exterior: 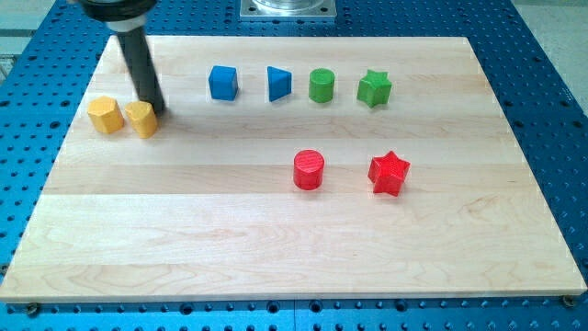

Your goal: Place the heart diagonal to the green circle

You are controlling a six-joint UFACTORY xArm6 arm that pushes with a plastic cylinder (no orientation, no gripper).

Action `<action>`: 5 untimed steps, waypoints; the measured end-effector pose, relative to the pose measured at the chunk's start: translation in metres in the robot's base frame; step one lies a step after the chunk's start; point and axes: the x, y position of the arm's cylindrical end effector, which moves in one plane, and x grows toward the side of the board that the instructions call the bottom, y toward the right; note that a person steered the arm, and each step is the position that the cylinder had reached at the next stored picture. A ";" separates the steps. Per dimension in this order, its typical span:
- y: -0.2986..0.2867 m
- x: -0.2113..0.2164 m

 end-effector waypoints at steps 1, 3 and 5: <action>-0.007 0.035; 0.027 0.090; 0.069 0.149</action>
